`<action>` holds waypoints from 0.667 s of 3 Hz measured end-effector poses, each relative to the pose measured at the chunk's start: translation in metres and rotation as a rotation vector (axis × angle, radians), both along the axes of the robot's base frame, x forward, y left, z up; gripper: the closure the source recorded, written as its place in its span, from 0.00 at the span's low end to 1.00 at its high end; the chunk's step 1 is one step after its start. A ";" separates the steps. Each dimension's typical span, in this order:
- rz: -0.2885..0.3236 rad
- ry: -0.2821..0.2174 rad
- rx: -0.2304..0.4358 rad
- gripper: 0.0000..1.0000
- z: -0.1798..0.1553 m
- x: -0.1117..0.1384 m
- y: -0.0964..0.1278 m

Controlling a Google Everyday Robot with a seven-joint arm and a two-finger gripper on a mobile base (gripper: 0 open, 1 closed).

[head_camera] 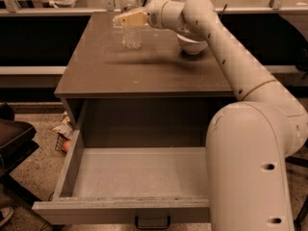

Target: Place water bottle into top drawer

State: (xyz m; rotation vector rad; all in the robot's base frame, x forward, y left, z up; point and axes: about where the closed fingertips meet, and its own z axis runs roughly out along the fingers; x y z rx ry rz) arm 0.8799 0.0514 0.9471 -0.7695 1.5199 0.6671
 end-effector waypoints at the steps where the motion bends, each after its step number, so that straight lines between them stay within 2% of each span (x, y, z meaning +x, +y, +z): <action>1: -0.001 0.034 0.002 0.08 -0.018 0.004 0.017; 2: -0.012 0.038 0.003 0.23 -0.023 0.005 0.027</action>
Offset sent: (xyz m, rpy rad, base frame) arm 0.0045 0.0325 -0.0250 0.0046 0.0333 -0.0387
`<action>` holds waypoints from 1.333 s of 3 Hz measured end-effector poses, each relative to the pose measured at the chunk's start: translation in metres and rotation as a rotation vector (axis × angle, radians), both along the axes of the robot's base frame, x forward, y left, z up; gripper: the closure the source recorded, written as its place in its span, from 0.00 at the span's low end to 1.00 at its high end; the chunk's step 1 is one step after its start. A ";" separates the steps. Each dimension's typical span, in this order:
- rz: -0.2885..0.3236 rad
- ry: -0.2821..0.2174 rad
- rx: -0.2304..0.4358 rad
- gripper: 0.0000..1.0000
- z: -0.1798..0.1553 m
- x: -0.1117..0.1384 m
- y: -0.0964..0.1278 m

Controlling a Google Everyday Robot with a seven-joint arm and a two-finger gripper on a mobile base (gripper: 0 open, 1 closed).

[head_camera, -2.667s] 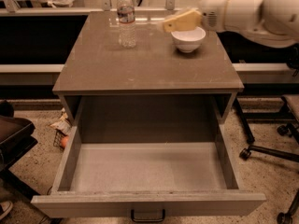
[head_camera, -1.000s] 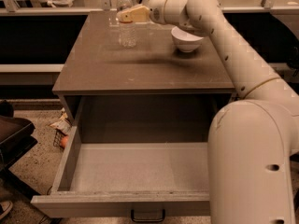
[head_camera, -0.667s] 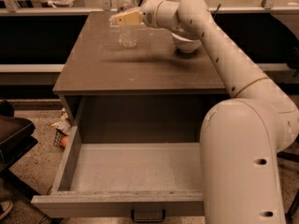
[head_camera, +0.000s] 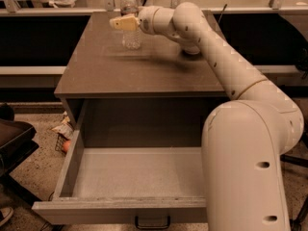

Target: Place water bottle into top drawer

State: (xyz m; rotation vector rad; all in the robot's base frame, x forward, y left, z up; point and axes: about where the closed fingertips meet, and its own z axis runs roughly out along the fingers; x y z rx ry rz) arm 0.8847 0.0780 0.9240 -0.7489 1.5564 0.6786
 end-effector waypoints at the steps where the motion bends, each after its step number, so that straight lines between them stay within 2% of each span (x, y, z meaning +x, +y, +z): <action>1: -0.020 -0.009 0.006 0.46 0.000 0.000 0.005; 3: -0.015 -0.006 0.007 0.93 -0.003 -0.001 0.012; 4: -0.009 -0.019 0.008 1.00 0.007 -0.002 0.014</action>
Offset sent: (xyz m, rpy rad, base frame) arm -0.0001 0.0051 -0.0004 0.0061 -0.0087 -0.0199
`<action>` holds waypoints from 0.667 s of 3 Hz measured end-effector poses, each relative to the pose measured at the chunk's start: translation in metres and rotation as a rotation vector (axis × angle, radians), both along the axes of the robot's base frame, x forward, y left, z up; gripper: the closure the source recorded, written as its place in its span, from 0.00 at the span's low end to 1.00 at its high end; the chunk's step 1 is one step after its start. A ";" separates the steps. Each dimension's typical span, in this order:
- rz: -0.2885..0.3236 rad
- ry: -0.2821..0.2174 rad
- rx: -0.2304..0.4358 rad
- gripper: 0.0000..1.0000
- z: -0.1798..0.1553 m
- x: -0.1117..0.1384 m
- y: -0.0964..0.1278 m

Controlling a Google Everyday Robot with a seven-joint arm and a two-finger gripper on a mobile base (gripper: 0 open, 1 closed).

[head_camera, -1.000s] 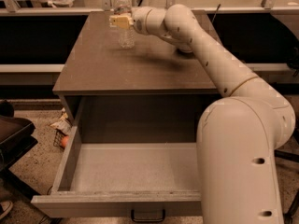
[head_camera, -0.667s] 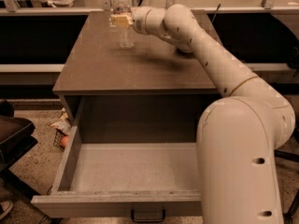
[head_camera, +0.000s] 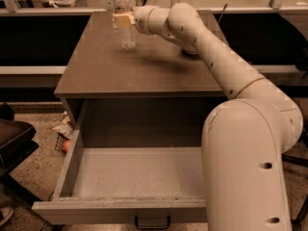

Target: Place water bottle into top drawer

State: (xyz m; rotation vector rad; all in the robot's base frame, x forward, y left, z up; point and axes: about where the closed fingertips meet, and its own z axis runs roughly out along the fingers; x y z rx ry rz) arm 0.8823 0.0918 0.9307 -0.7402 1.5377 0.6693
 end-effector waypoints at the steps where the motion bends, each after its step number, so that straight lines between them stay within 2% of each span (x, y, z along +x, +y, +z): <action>1: 0.010 -0.042 0.002 1.00 0.030 -0.005 0.000; 2: -0.016 -0.116 0.007 1.00 0.076 -0.030 -0.021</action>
Offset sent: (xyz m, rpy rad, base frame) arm -0.0911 -0.0437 0.1067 -0.0072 -0.1656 -0.0353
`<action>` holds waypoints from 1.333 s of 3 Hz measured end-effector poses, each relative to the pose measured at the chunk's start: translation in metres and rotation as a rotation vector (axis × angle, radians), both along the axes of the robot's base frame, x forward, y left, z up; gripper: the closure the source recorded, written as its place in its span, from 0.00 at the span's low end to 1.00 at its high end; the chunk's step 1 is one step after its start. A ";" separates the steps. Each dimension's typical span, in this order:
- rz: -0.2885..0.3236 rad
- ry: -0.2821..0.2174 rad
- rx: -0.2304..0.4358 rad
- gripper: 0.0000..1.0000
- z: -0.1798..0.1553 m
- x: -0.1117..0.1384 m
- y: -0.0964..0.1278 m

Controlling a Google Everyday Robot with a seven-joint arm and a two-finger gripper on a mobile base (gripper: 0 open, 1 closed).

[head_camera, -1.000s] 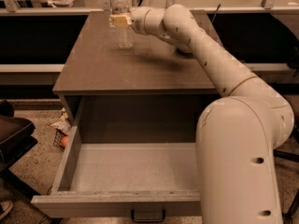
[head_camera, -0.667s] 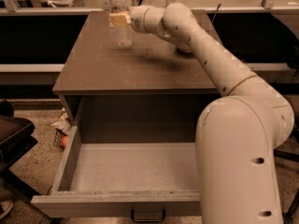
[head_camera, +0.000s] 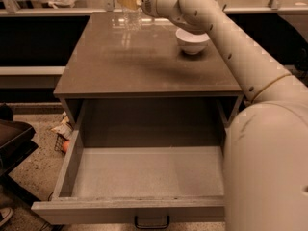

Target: Place water bottle into top drawer

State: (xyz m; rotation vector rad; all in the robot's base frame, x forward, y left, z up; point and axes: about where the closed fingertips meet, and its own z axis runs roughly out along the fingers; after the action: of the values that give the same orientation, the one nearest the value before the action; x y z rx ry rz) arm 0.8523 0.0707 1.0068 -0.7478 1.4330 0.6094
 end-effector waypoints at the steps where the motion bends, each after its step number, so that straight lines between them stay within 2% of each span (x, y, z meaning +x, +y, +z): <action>1: -0.067 -0.088 0.034 1.00 0.061 -0.069 -0.034; 2: -0.127 -0.126 0.074 1.00 0.097 -0.136 -0.048; 3: -0.108 -0.066 0.099 1.00 0.090 -0.208 -0.030; 4: -0.033 0.066 0.107 1.00 0.033 -0.269 -0.004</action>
Offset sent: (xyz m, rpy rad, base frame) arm -0.2648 -0.1271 -0.0256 -0.0106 0.0505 -0.2435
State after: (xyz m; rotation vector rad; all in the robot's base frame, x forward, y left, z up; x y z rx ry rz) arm 0.5831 0.0669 1.0393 -0.6238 1.4588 0.6851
